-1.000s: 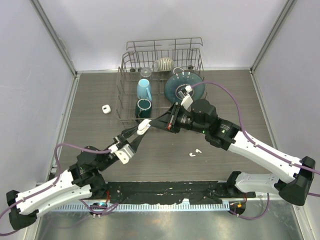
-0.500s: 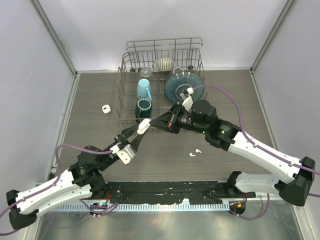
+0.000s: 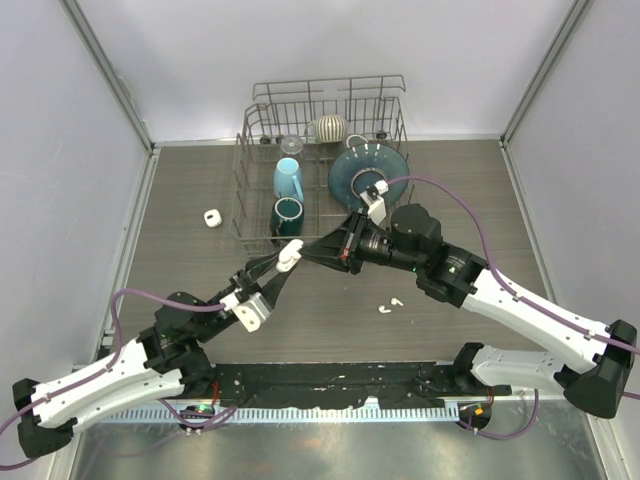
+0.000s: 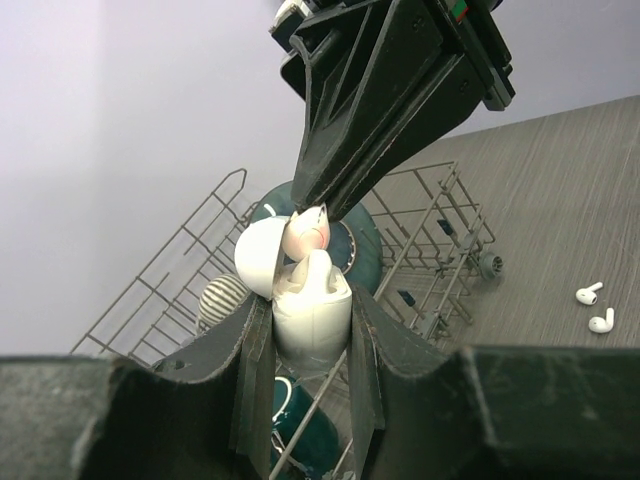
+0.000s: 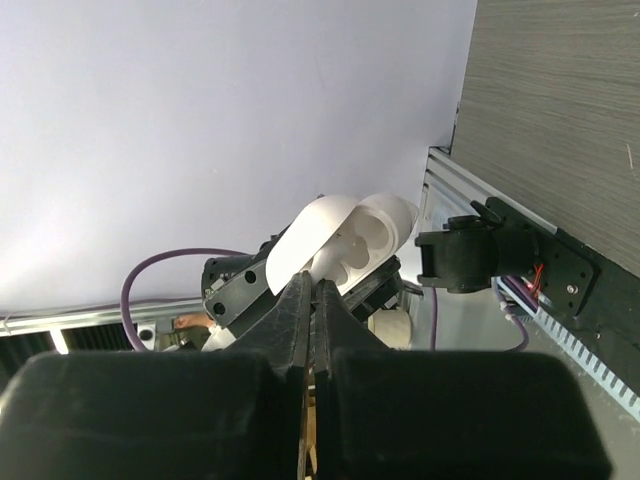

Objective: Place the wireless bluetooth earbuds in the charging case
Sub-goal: Place the earbud in the charging case.

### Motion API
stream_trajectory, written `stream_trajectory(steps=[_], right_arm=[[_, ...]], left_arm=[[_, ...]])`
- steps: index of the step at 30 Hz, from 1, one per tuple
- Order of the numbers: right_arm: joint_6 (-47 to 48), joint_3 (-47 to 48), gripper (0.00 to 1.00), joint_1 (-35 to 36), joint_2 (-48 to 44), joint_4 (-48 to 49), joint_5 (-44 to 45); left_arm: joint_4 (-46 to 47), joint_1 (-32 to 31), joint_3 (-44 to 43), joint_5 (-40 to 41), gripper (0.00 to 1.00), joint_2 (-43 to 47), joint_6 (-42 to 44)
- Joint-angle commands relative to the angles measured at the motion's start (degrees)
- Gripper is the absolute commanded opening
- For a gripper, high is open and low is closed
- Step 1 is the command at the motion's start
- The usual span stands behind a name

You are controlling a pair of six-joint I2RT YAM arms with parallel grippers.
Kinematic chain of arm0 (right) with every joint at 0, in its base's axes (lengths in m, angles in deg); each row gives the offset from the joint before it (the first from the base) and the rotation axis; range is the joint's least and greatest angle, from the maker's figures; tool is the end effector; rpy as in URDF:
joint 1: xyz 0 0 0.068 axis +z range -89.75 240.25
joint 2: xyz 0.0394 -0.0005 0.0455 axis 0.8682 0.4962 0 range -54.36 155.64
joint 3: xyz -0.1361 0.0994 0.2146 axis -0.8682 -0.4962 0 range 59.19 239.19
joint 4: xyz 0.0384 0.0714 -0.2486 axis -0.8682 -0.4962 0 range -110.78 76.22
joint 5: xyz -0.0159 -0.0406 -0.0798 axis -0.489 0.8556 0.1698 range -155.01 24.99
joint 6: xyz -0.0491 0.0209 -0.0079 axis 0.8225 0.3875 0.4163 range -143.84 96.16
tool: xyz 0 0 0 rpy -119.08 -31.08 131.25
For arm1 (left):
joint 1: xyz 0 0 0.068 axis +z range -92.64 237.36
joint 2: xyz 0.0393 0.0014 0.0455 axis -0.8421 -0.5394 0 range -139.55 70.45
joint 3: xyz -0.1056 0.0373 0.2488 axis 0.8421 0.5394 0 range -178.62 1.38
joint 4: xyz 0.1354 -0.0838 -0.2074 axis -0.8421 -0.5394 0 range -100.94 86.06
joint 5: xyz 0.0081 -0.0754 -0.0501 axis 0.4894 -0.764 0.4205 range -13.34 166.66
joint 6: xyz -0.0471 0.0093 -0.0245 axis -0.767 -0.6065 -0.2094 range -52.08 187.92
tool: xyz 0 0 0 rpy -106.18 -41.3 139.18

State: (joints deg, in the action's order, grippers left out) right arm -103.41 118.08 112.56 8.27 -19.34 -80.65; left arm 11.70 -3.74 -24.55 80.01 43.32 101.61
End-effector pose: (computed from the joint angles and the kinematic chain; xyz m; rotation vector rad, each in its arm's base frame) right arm 0.1477 0.2067 0.3743 0.2630 2.1477 1.7873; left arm 0.0682 -0.1192 0.3161 0.9432 0.9355 -0.3680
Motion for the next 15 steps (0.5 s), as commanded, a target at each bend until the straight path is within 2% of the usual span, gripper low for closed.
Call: stream_trajectory(steps=[1, 15], right_arm=[[-2.2, -0.4, 0.01, 0.0, -2.2, 4.9, -2.4], [-1.9, -3.6, 0.01, -0.2, -3.4, -0.1, 3.9]], left_arm=[[1.2, -0.1, -1.5, -0.6, 0.00, 0.2, 0.3], [2.2, -0.1, -1.8, -1.2, 0.00, 0.9, 0.7]])
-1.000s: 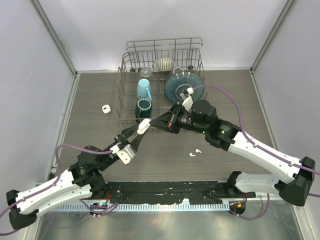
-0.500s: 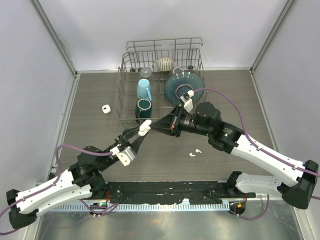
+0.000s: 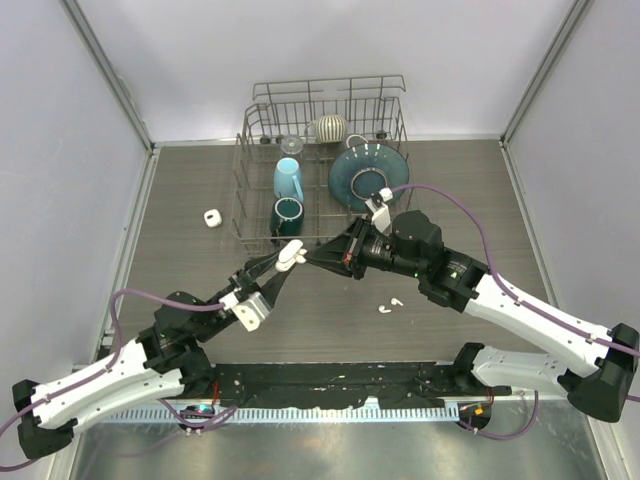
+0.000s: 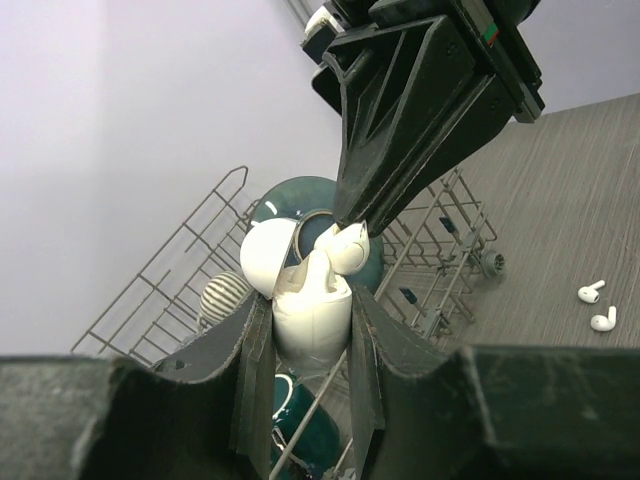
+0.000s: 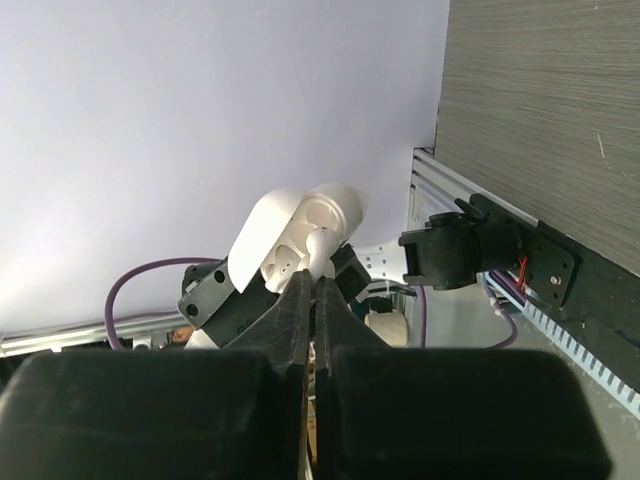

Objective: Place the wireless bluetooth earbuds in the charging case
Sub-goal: Place the earbud in the charging case.

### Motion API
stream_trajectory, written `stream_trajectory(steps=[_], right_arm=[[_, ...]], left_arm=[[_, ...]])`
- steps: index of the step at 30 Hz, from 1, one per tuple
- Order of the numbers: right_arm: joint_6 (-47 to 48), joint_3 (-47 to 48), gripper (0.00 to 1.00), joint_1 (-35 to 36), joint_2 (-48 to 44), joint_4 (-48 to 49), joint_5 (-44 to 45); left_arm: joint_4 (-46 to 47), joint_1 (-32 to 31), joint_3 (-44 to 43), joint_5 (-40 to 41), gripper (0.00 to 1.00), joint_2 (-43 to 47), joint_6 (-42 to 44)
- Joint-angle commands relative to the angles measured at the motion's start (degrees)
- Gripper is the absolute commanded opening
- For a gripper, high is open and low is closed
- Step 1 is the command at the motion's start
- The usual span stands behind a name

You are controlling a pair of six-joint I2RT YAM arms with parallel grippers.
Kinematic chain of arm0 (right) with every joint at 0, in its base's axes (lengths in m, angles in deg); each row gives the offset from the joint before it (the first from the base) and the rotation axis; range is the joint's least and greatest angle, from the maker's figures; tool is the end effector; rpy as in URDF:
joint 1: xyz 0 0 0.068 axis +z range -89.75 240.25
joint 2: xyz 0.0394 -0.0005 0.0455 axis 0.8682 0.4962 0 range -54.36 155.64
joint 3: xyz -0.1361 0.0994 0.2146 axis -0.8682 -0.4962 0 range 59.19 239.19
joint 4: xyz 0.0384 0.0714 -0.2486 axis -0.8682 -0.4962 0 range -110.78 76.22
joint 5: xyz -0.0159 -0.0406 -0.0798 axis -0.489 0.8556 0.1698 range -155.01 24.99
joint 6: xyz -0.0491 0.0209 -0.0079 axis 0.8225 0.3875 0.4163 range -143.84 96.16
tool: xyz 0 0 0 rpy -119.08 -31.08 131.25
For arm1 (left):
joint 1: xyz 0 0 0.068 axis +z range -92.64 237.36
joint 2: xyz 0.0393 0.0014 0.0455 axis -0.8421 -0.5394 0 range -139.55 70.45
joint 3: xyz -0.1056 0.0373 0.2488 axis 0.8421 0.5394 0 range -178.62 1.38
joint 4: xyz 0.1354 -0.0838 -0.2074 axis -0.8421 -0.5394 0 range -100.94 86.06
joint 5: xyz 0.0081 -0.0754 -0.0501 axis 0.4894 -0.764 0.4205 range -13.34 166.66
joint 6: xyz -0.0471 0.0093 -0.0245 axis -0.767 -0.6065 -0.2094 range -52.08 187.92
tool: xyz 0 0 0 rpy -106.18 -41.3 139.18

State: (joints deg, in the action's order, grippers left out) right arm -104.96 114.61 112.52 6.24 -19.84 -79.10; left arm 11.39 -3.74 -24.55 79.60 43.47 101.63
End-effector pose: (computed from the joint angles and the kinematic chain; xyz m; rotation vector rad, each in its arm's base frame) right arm 0.1439 0.2000 0.3599 0.3305 2.1756 1.7572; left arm 0.0678 -0.1190 0.3159 0.9498 0.9329 -0.3720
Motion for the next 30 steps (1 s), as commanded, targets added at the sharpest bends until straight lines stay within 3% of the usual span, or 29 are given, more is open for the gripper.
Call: stream_trajectory(steps=[1, 19, 30], right_arm=[[-0.5, -0.1, 0.01, -0.2, -1.3, 0.5, 2.2], [-3.7, -0.5, 0.01, -1.1, 2.7, 7.5, -1.4], [-2.5, 1.1, 0.01, -1.1, 2.8, 1.1, -3.7]], left_arm=[[2.5, -0.1, -1.8, -0.9, 0.00, 0.7, 0.7], [2.0, -0.1, -3.2, -2.8, 0.00, -1.3, 1.4], [5.0, 0.0, -2.5, -2.5, 0.00, -2.2, 3.6]])
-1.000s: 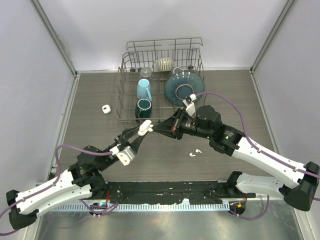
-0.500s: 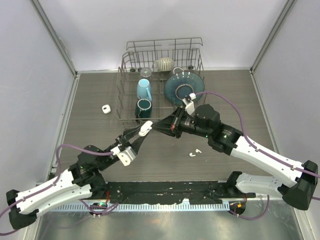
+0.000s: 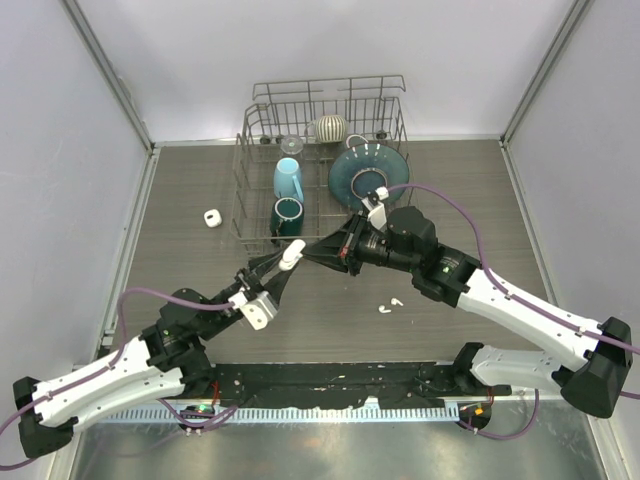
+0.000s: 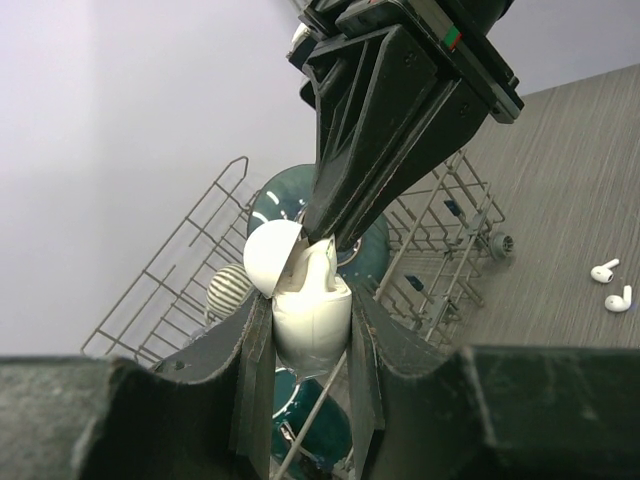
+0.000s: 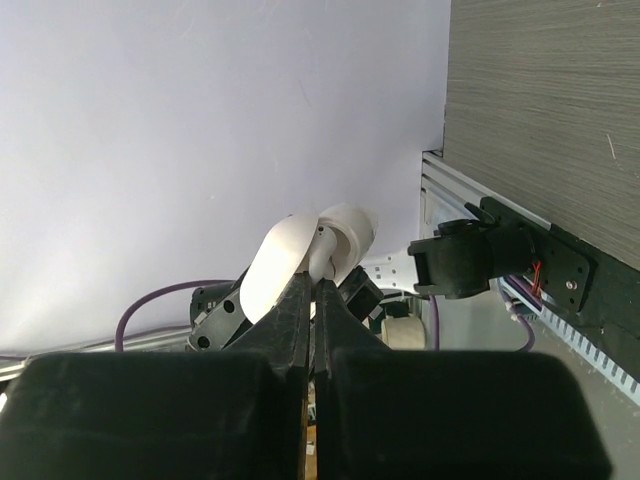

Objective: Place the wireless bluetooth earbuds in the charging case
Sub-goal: Place the earbud in the charging case.

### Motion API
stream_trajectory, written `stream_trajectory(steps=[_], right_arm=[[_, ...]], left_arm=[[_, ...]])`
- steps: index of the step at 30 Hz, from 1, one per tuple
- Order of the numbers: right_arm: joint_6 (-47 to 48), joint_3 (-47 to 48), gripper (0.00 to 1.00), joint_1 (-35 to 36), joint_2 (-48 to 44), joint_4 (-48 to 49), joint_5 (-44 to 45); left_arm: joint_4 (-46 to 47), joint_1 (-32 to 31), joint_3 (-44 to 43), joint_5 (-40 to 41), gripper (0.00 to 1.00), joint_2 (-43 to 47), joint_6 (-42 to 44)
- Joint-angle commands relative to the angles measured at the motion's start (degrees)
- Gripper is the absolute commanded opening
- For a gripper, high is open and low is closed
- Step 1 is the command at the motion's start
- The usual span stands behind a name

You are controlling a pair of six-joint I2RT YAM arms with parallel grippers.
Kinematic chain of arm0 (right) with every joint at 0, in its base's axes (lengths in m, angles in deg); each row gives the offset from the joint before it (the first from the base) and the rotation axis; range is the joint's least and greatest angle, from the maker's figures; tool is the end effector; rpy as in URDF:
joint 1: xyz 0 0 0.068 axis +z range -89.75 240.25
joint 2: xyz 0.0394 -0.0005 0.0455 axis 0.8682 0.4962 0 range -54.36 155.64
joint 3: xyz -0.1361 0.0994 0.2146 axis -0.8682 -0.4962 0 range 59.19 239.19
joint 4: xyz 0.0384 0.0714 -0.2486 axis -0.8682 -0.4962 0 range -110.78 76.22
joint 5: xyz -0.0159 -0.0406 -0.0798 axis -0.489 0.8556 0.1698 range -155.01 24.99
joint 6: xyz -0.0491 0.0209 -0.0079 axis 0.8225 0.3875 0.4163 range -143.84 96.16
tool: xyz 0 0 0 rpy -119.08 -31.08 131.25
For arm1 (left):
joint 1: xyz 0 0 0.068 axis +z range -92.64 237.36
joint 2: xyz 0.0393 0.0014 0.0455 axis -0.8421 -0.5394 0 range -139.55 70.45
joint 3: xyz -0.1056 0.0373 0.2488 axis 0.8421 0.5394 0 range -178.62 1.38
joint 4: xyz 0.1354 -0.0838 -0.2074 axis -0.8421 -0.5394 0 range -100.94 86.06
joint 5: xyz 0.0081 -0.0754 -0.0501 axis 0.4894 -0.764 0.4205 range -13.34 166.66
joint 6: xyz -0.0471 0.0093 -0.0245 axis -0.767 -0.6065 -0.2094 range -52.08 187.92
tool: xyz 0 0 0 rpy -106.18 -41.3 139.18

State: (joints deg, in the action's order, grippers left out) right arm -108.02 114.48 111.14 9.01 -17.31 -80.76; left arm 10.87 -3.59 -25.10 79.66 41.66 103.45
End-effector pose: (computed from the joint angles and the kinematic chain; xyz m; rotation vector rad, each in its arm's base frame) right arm 0.1558 0.2068 0.3526 0.3957 2.1955 1.7873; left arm 0.0710 -0.1239 0.3145 0.9852 0.9391 -0.3381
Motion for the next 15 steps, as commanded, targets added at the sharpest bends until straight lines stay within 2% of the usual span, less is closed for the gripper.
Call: stream_trajectory(steps=[1, 7, 8, 14, 15], right_arm=[[0.6, 1.4, 0.01, 0.2, 0.6, -1.4, -2.4], [0.7, 2.5, 0.01, -0.4, 4.6, 1.0, -6.3], [0.6, 2.7, 0.10, -0.5, 4.8, 1.3, -6.6], [1.0, 2.4, 0.35, -2.2, 4.2, 2.9, -6.1], [1.1, 2.4, 0.36, -2.4, 4.1, 3.2, -5.9]], left_arm=[[5.5, -0.3, -2.2, -2.7, 0.00, -0.6, 1.9], [4.4, -0.2, -3.7, -6.3, 0.00, -0.6, 1.9], [4.2, -0.2, -3.8, -6.7, 0.00, -0.3, 1.7], [4.0, -0.2, -3.7, -7.7, 0.00, 0.8, 0.4], [4.0, -0.2, -3.6, -7.6, 0.00, 0.8, 0.3]])
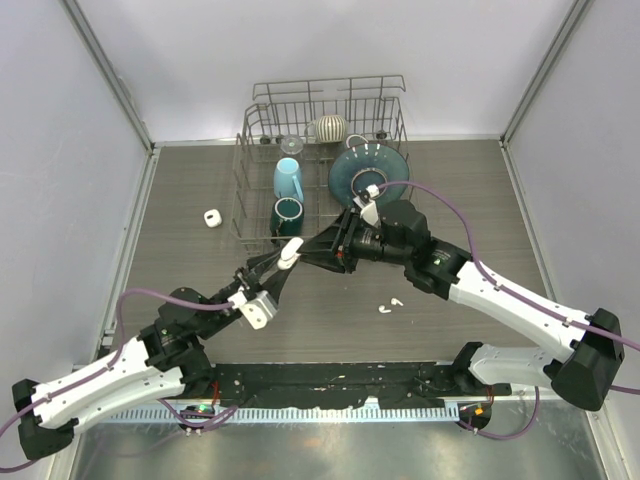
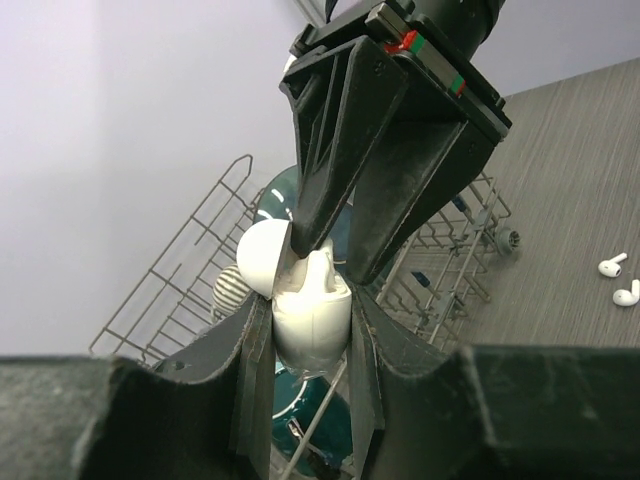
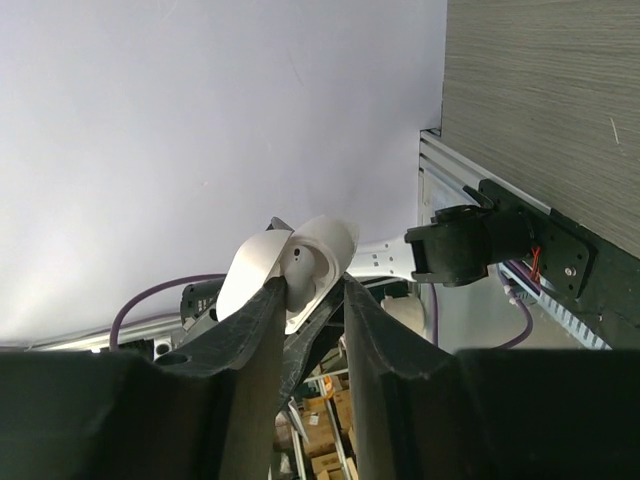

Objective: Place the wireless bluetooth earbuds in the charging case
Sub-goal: Place the earbud in the charging case.

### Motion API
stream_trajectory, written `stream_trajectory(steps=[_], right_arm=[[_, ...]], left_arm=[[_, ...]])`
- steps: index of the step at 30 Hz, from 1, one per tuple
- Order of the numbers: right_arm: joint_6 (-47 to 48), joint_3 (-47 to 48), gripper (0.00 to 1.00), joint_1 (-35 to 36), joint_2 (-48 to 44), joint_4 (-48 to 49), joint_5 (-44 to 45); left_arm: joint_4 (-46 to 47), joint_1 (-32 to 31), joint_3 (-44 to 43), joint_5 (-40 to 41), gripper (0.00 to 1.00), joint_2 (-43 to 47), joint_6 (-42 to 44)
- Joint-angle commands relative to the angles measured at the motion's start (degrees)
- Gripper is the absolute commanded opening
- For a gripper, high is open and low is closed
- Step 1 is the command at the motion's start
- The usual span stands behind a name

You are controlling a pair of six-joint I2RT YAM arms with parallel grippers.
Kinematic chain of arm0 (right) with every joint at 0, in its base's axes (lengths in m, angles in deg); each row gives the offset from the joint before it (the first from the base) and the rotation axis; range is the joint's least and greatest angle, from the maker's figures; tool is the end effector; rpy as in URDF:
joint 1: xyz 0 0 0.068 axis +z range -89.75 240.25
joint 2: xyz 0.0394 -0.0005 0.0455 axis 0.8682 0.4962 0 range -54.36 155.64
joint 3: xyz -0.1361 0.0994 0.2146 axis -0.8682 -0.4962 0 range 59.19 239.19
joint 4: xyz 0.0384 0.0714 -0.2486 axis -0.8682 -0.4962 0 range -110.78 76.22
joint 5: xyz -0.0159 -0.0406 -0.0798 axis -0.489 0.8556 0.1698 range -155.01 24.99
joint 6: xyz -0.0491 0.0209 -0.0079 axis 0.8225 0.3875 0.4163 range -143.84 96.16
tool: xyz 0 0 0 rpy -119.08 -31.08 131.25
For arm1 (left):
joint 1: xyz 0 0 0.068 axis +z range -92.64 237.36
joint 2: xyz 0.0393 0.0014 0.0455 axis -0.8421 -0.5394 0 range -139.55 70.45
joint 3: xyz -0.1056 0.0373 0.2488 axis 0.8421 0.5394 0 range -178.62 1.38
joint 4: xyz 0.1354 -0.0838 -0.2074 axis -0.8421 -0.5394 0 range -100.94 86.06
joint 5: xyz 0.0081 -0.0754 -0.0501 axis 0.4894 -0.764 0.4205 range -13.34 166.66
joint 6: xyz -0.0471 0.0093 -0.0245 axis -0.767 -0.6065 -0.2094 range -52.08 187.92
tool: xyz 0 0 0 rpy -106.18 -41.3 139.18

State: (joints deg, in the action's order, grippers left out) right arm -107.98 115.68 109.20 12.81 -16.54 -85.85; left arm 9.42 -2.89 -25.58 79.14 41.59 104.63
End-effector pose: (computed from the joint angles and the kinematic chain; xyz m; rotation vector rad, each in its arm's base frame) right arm 0.1703 0.2147 0.3454 0.3718 2.2596 1.8063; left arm 0.0724 -0.1234 0.3146 1.0073 0.9405 -0.3145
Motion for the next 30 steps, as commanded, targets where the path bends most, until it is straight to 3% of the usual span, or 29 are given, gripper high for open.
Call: stream_trajectory(steps=[1, 4, 7, 13, 19, 24, 30], right_arm=[[1.2, 1.1, 0.37, -0.6, 0.1, 2.5, -0.4], [1.0, 0.7, 0.42, -1.0, -0.5, 4.6, 0.0], [1.2, 0.6, 0.40, -1.4, -0.8, 5.4, 0.4], [2.1, 1.1, 0.52, -1.5, -1.3, 6.9, 0.2], [3.4, 1.6, 0.54, -1.5, -2.5, 8.1, 0.3], [3.8, 2.2, 0.73, -1.5, -3.3, 9.4, -0.8], [3.5, 2.0, 0.76, -1.5, -4.1, 10.3, -1.4]], left_arm=[[5.4, -0.9, -3.0, -7.1, 0.00, 1.0, -0.9], [5.4, -0.9, -2.8, -6.9, 0.00, 1.0, -1.4], [5.8, -0.9, -2.6, -6.8, 0.00, 0.9, -2.1], [7.3, -0.9, -1.6, -5.5, 0.00, 1.0, -3.0], [8.8, -0.9, -0.7, -4.5, 0.00, 1.0, -4.5], [10.4, -0.9, 0.2, -3.3, 0.00, 1.2, -5.5], [11.8, -0.9, 0.7, -3.2, 0.00, 0.9, -6.8]])
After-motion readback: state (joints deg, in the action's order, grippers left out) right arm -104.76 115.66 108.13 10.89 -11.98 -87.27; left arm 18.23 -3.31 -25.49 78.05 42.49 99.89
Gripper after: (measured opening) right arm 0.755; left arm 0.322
